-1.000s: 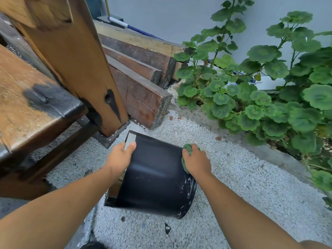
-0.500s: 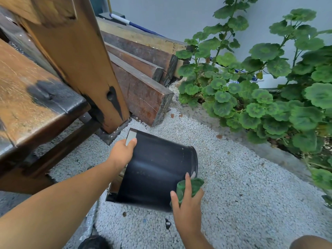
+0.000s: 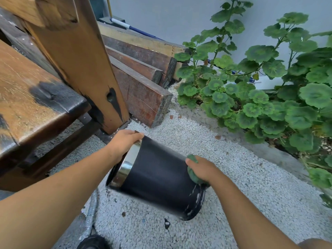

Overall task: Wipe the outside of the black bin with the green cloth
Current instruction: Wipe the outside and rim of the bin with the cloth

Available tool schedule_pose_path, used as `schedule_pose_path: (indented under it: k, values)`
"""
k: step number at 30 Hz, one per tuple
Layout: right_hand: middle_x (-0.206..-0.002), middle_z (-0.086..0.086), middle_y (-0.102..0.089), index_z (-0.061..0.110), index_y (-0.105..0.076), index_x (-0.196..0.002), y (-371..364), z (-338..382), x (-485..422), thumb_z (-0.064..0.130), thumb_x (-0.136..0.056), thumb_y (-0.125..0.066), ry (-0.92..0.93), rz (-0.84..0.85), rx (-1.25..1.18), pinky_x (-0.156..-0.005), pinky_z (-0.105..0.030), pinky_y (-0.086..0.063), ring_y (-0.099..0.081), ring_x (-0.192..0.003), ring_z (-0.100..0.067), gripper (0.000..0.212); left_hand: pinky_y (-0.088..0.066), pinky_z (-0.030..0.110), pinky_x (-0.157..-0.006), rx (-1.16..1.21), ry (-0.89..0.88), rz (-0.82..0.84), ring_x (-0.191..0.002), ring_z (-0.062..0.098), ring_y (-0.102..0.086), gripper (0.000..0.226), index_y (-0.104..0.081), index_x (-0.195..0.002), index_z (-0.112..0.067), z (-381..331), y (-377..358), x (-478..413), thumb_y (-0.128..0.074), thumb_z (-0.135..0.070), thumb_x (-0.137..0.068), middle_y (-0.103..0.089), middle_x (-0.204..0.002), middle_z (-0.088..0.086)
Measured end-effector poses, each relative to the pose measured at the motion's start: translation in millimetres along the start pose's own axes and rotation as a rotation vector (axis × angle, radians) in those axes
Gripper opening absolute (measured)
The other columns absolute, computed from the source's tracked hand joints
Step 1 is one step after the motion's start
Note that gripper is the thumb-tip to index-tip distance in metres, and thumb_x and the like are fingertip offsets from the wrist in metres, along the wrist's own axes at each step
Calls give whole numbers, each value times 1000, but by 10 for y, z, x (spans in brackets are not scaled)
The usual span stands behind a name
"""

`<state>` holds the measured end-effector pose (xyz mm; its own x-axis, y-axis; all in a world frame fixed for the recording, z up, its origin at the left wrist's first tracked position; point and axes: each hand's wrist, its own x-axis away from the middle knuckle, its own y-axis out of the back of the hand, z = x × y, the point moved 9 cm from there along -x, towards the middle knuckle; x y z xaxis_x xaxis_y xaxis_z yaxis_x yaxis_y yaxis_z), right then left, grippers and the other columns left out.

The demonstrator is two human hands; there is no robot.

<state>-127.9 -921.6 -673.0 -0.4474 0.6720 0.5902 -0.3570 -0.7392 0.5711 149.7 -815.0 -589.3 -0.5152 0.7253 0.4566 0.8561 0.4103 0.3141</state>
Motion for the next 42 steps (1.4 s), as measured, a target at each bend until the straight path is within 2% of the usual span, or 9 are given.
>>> schedule_pose_path:
  k: [4,9,12,15,20,27,35,39,42]
  values:
    - [-63,1,-58,25,-55,-83,145,106,-207,51,-103,-40,-32,54,0,-67,-30,-44,-53,-56,-15,37,-19,37,-115,133,206,175,-141,16,-36,98,-27,-153,-18,148,-267,194,-76,-50,-75,-53,-139,-6]
    - [-68,3,-44,32,-38,-74,156,247,-256,63,-99,-39,-35,102,24,-97,-41,-46,-48,-69,-19,40,-35,36,-107,57,162,-6,-95,17,-64,12,-63,-90,-4,-19,-146,145,-68,-15,-88,-71,-93,5]
    - [-96,-6,-61,25,-55,-107,148,267,-102,66,-98,-36,-53,77,88,-113,-47,-39,-58,-91,-25,46,-33,31,-98,86,183,-50,-80,12,-62,16,-62,-71,-10,-84,-120,124,-69,-7,-86,-67,-74,1]
    - [-145,-18,-41,33,-38,-147,157,232,178,72,-93,-34,-82,-133,65,-107,-48,-41,-52,-124,-39,67,-34,27,-86,95,241,-58,-82,15,-60,15,-62,-72,-8,-98,-106,87,-67,-4,-86,-66,-76,5]
    - [-132,-10,-38,48,-24,-147,-46,188,724,72,-91,-31,20,-494,-19,-88,-45,-54,-59,-100,-30,62,-36,24,-78,63,262,-73,-73,14,-57,15,-59,-74,-7,-160,-43,69,-67,-1,-85,-63,-68,5]
    - [-126,10,-20,59,-5,-153,-538,91,1253,64,-89,-38,136,-718,-265,-96,-41,-53,-53,-109,-22,72,-34,26,-80,74,277,-75,-84,19,-57,13,-59,-76,-6,-205,-48,67,-65,-1,-87,-63,-74,8]
    - [-121,0,-31,56,-22,-148,-97,84,895,67,-95,-35,67,-584,-61,-74,-31,-48,-54,-80,-15,56,-23,39,-106,169,261,55,-88,5,-53,14,-64,-86,-24,-156,-85,214,-70,-36,-86,-59,-95,-12]
    - [-112,-6,-57,37,-53,-123,278,136,550,63,-96,-35,-17,-363,107,-76,-36,-41,-54,-85,-24,41,-16,42,-114,123,192,145,-133,14,-31,31,-62,-93,-38,-331,-127,284,-73,-59,-73,-38,-131,-7]
    - [-101,0,-63,33,-59,-101,472,310,218,56,-98,-37,-2,-192,130,-80,-36,-38,-55,-90,-22,32,-19,44,-119,149,184,123,-136,18,-38,34,-67,-99,-33,-313,-78,260,-75,-54,-74,-46,-138,-4]
